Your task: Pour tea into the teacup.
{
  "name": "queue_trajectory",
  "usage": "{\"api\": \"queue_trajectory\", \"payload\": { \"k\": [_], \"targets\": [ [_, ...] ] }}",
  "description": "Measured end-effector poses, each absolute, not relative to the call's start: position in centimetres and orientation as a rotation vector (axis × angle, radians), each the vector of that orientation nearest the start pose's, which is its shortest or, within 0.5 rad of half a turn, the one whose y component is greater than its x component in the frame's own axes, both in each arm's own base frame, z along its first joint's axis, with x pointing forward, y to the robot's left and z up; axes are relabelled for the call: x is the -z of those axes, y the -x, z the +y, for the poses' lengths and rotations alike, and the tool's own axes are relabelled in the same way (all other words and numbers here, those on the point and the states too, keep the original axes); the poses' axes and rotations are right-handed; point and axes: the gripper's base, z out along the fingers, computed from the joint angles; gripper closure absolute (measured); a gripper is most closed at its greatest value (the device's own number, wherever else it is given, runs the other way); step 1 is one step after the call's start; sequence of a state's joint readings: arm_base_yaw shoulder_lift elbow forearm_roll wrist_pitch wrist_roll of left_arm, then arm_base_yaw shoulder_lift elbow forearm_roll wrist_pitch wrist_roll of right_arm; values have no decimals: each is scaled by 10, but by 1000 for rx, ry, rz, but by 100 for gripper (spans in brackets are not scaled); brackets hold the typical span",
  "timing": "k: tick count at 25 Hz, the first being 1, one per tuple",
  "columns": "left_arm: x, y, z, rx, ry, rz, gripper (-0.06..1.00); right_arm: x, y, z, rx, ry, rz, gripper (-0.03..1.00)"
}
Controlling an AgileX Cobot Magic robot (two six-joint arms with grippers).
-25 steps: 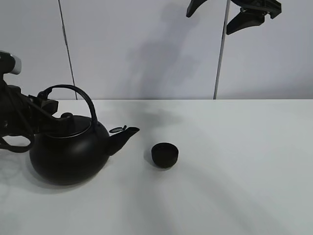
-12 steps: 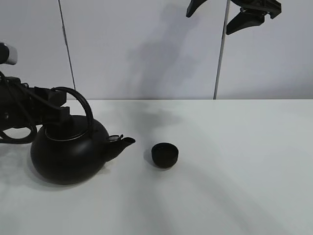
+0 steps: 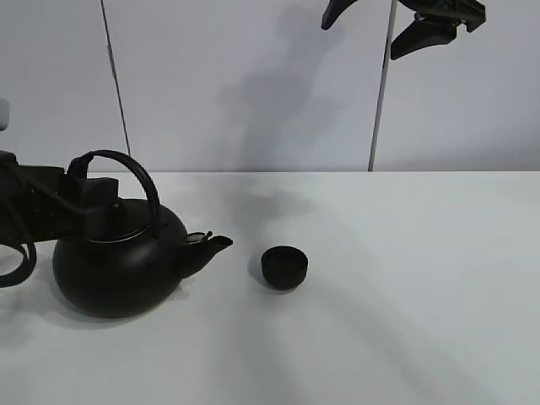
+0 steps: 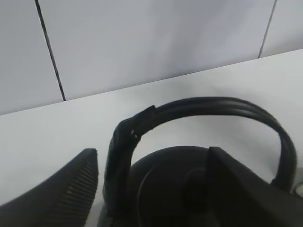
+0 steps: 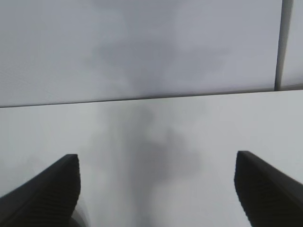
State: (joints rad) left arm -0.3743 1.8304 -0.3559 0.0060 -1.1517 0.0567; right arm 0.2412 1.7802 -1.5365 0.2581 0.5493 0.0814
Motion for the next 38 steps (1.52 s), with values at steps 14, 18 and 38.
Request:
{"api": "queue_trajectory", "payload": {
  "k": [14, 18, 38],
  "targets": [
    [-152, -215, -89, 281, -398, 1690, 31, -316, -402, 111, -438, 1, 2292, 36],
    [-175, -209, -91, 348, -386, 1627, 29, -316, -402, 111, -438, 1, 2292, 36],
    [-333, -249, -149, 412, -474, 2415, 29, -316, -402, 112, -446, -5, 2291, 36]
  ]
}}
